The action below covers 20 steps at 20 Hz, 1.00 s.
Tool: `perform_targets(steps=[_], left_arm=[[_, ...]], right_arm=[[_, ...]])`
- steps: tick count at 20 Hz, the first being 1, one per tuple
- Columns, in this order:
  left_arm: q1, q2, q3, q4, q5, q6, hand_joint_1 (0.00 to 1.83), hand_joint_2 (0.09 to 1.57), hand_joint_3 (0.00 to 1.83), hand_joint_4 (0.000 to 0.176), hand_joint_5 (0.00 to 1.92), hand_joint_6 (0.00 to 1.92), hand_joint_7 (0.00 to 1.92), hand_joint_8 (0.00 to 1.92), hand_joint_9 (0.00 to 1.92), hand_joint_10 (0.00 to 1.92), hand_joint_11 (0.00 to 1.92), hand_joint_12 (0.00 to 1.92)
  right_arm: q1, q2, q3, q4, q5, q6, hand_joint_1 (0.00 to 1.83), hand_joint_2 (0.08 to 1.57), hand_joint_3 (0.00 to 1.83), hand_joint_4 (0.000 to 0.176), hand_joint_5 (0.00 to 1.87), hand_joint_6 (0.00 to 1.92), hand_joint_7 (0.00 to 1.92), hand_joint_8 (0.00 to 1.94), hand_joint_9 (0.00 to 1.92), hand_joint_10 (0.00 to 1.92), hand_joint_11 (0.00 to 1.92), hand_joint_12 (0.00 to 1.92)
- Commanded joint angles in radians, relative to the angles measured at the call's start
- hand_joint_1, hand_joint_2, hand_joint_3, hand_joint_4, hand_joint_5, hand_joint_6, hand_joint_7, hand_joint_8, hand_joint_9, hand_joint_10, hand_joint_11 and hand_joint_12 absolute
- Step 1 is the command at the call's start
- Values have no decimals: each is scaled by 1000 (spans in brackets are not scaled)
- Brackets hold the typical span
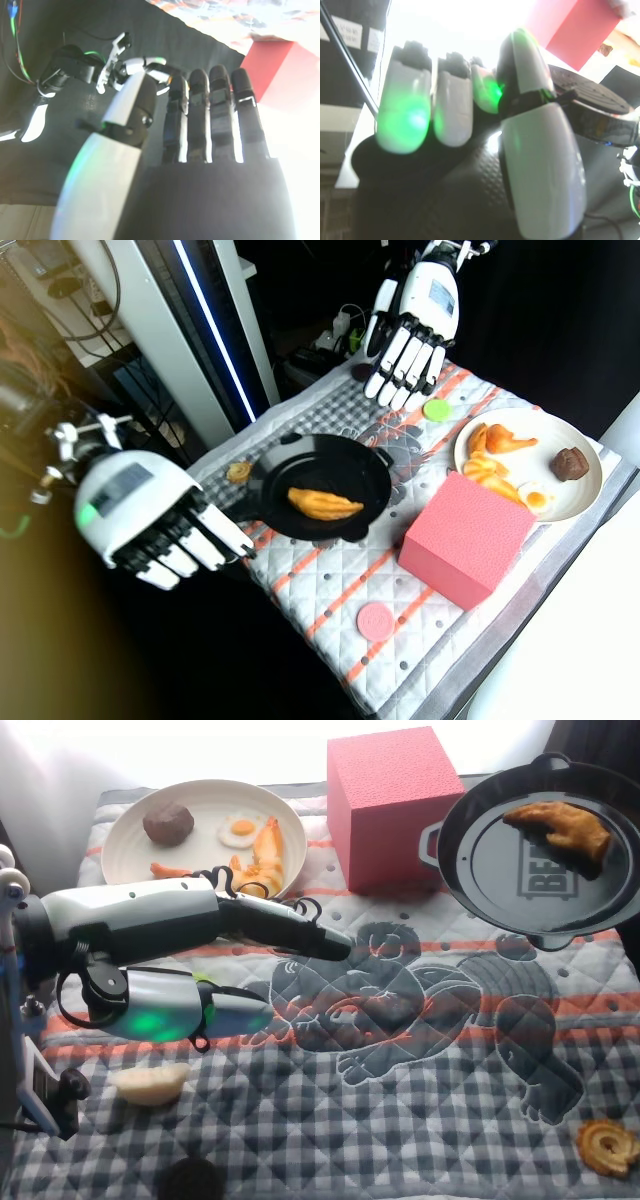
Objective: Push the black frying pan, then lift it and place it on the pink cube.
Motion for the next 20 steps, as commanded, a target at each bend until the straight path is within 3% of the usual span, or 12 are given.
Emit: perform_targets(steps=[1,2,3,5,7,10,12,13,16,20], left_arm=[[-5,10,-6,-40,-96,-3,656,1479,19,16,347,1,308,3,271,2,0,549],[-5,10,-6,-40,-96,-2,798,1425,0,16,377,11,339,9,303,14,0,642],[-5,9,-6,-40,-95,-2,857,1409,0,17,365,4,321,3,287,6,0,586],[-4,9,-6,-40,-96,-2,760,1464,6,13,338,1,300,1,259,1,0,436],[-3,9,-6,-41,-97,-2,753,1465,4,12,334,5,296,3,255,5,0,427],[-3,8,-6,-42,-101,-1,755,1441,0,26,376,13,343,9,311,21,0,609],[-3,8,-6,-42,-103,-1,780,1447,0,20,356,1,330,0,295,9,0,541],[-4,8,-6,-43,-105,-1,828,1420,0,15,375,6,343,3,315,15,0,603],[-6,8,-4,-43,-107,-1,746,1446,7,16,368,2,326,1,298,5,0,629],[-6,2,2,-43,-110,0,656,1490,8,0,348,8,306,6,296,2,0,675]], right_arm=[[28,5,13,-26,116,6,1350,1345,0,0,1122,1921,1471,1941,1623,1921,1632,1921],[37,4,18,-27,108,6,1316,1351,2,0,1082,1921,1440,1941,1607,1921,1630,1921],[62,-1,32,-28,83,6,1325,1337,0,0,1090,1921,1416,1941,1596,1921,1627,1921],[111,-21,64,-34,33,6,1469,1299,0,0,1174,1921,1421,1941,1601,1921,1636,1921],[170,-53,100,-41,-12,6,1485,1293,0,0,1222,1921,1431,1941,1599,1921,1611,1921],[253,-106,164,-50,-91,6,1357,1333,3,0,1174,1921,1416,1941,1571,1921,1599,1921],[313,-150,217,-52,-156,6,1388,1329,0,0,1228,1921,1450,1941,1591,1921,1607,1921],[337,-171,240,-52,-179,6,1375,1324,0,0,1263,1921,1464,1941,1586,1921,1594,1921],[400,-229,312,-50,-265,6,1486,1289,0,0,1283,1921,1489,1941,1601,1921,1603,1921],[462,-294,397,-44,-357,5,1499,1273,0,0,1278,1921,1465,1941,1593,1921,1613,1921]])
